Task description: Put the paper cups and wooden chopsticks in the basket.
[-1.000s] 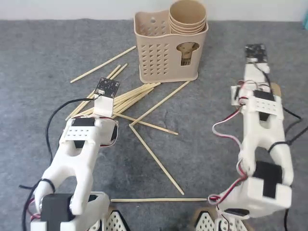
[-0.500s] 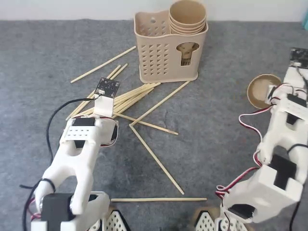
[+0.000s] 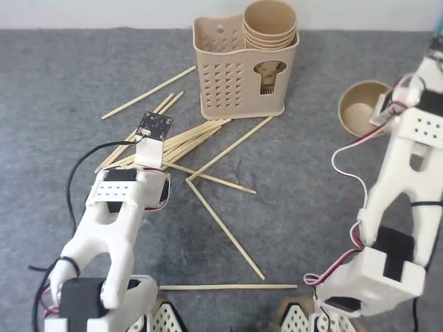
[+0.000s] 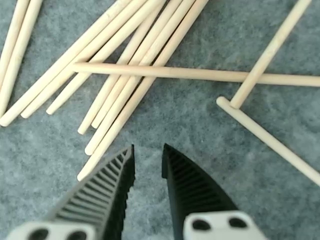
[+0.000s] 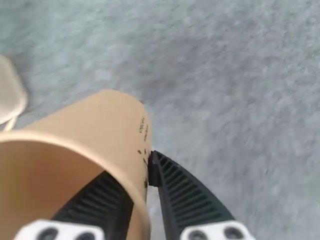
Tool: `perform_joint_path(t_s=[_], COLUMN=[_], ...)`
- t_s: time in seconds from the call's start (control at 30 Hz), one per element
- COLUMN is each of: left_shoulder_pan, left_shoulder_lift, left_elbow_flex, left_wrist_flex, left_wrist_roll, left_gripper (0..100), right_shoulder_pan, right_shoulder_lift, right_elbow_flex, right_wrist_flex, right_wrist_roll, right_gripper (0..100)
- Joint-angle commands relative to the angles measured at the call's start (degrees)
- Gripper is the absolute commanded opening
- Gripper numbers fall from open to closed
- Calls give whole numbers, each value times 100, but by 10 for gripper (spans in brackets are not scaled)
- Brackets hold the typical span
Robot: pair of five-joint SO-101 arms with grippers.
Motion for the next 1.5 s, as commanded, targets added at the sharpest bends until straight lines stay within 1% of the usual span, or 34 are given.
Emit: perform_joint_path(t_s=[0.0, 0.13, 0.27, 0.43, 0.57, 0.7, 0.8, 0.97, 1.23, 1.47], left_shoulder_pan=[26, 18, 0, 0, 0, -9, 0, 18, 26, 26], left_shoulder_lift=[-9, -9, -9, -9, -9, -9, -9, -9, -9, -9], left_elbow_flex=[-163, -163, -163, -163, -163, -163, -163, -163, -171, -171], left_wrist_flex=[18, 18, 18, 18, 18, 18, 18, 18, 18, 18], left_wrist_roll=[-44, -44, -44, -44, -44, -44, -44, -44, -53, -53], left_gripper=[87, 87, 87, 87, 87, 87, 87, 87, 87, 87], right_shoulder_pan=[-338, -699, -1112, -1719, -2290, -2607, -2677, -2651, -2378, -2281], right_shoulder_lift=[-479, -488, -532, -479, -470, -321, -22, 734, 1587, 1974], right_elbow_flex=[-949, -1503, -2365, -3877, -4176, -3903, -3719, -3710, -3727, -3727], right_wrist_flex=[892, 989, 980, 901, 119, -989, -1516, -1807, -1798, -1771], right_wrist_roll=[-492, -1081, -1538, -1802, -1811, -1802, -1793, -1767, -1732, -1275], right_gripper=[6, 6, 6, 6, 6, 6, 6, 6, 6, 7])
